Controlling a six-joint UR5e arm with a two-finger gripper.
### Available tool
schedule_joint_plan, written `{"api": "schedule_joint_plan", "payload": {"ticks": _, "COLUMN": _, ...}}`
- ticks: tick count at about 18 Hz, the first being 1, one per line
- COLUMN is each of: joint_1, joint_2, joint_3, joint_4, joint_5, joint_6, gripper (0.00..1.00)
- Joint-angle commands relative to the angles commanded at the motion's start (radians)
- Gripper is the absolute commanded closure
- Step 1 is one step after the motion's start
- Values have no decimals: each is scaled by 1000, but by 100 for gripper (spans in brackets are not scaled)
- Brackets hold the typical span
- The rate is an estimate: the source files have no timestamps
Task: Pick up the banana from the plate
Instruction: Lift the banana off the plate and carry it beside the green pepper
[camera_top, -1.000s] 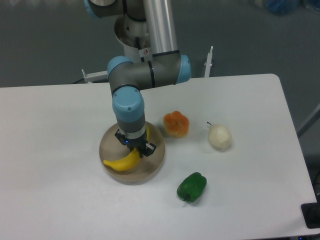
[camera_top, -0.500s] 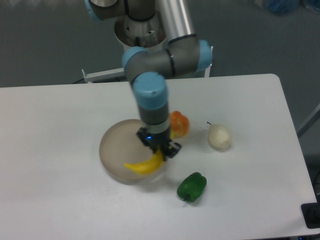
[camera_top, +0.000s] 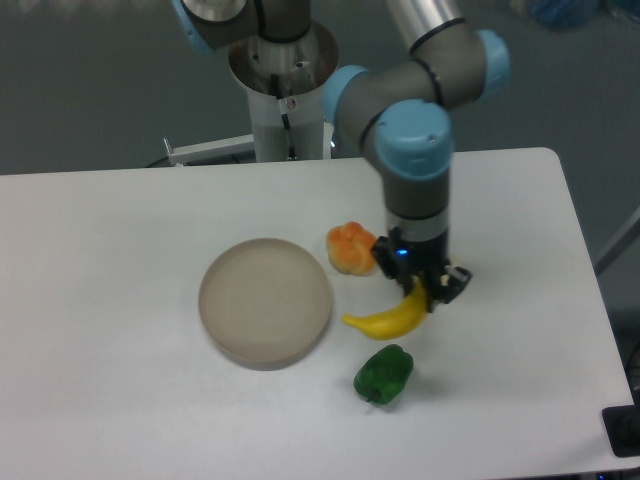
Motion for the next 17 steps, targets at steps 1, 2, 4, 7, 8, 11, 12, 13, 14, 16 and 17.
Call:
{"api": "schedule_joint_plan", "payload": {"ticks": 1, "joint_1": 5, "joint_2": 0, "joint_3": 3, "joint_4": 0, "joint_5": 6, "joint_6": 9, "gripper": 63}}
{"api": "schedule_joint_plan", "payload": {"ticks": 2, "joint_1": 11, "joint_2": 0, "joint_3": 3, "joint_4": 0, "joint_5": 8, "joint_6": 20, "gripper": 63}}
{"api": "schedule_joint_plan", "payload": {"ticks": 4, "joint_1": 15, "joint_2": 0, "joint_3": 11, "joint_4": 0, "joint_5": 9, "joint_6": 38, "gripper": 63}}
{"api": "schedule_joint_plan", "payload": {"ticks": 7, "joint_1": 26, "joint_2": -3, "joint_3": 8, "joint_4": 0, "joint_5": 8, "joint_6": 38, "gripper": 63}}
{"api": "schedule_joint_plan", "payload": {"ticks": 8, "joint_1": 26, "joint_2": -8, "joint_3": 12, "joint_4": 2, "joint_5": 8, "joint_6": 38, "gripper": 63}}
{"api": "schedule_joint_plan", "payload": {"ticks": 11, "joint_1": 25, "joint_2": -11, "joint_3": 12, "joint_4": 2, "joint_5": 9, "joint_6": 37, "gripper": 63}}
{"api": "schedule_joint_plan", "payload": {"ticks": 12, "joint_1": 23, "joint_2": -11, "joint_3": 12, "joint_4": 3, "joint_5": 11, "joint_6": 37, "gripper": 63}}
{"api": "schedule_joint_plan", "payload": {"ticks": 13, "joint_1": 23, "joint_2": -9, "joint_3": 12, "joint_4": 2, "joint_5": 9, "joint_6": 37, "gripper": 63}}
{"api": "schedule_joint_plan", "payload": {"ticks": 14, "joint_1": 23, "joint_2": -9, "joint_3": 12, "joint_4": 2, "joint_5": 9, "joint_6": 37, "gripper": 63}}
{"api": "schedule_joint_plan", "payload": {"ticks": 16, "joint_1": 25, "joint_2": -9, "joint_3": 14, "joint_4": 3, "joint_5": 8, "joint_6": 37, "gripper": 63}}
{"api": "schedule_joint_plan", "payload": {"ticks": 17, "joint_1": 23, "joint_2": -9, "joint_3": 18, "joint_4": 3, "joint_5": 9, "joint_6": 37, "gripper": 63}}
